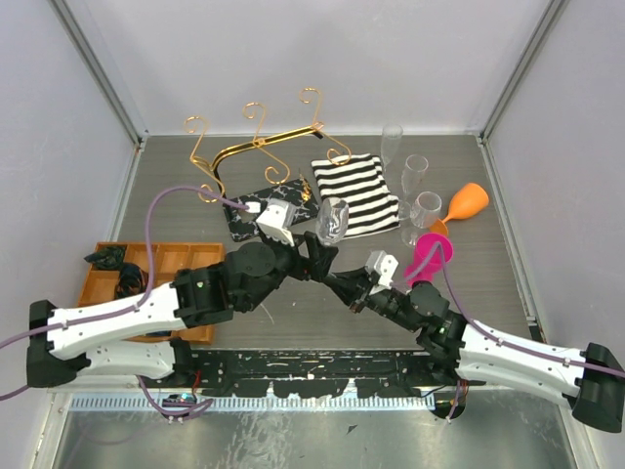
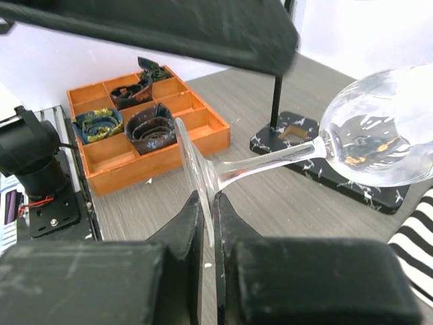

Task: Place the wine glass upside down on the wine glass rack
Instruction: Turn the wine glass upside down at the wine rack.

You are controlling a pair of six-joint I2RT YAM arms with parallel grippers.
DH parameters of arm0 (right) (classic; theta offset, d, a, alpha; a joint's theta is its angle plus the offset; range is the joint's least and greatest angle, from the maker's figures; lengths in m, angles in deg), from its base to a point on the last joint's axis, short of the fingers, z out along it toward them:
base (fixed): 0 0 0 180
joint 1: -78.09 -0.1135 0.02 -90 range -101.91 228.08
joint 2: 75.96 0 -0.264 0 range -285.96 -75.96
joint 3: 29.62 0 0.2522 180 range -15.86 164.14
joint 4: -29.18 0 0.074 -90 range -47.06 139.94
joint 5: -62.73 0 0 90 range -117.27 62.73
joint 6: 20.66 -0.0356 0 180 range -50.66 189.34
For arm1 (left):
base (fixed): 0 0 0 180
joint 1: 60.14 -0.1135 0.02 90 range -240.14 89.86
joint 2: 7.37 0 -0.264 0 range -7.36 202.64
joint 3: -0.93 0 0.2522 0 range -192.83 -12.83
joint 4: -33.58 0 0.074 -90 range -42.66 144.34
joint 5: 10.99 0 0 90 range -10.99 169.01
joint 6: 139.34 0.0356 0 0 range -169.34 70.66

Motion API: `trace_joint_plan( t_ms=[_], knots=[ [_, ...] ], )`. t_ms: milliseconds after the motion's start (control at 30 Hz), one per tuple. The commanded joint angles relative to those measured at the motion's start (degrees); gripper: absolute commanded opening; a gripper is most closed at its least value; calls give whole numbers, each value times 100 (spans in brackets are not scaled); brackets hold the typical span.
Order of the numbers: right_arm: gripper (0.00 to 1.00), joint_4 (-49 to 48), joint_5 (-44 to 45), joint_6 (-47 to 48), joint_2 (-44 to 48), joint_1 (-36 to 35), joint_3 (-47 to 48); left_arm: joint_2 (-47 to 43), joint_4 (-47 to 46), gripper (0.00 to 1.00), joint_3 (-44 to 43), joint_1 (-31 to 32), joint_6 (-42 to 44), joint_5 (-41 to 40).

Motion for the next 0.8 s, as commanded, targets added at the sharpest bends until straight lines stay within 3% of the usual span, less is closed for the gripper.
trace_joint_plan(
  t_ms=[0,167,433,767],
  knots=[
    [1,345,294,-445,140,-8,552,-608,163,86,-121,16,667,-52],
    [1,1382,541,-1056,-21,-10,1222,-1292,159,94,255,16,1342,23],
    [0,3660,903,-1636,-272,-9,2526,-2395,-136,95,935,20,2282,191],
    [1,4850,1350,-2714,-700,-10,3535,-3064,-1010,98,1880,18,3444,494]
  ],
)
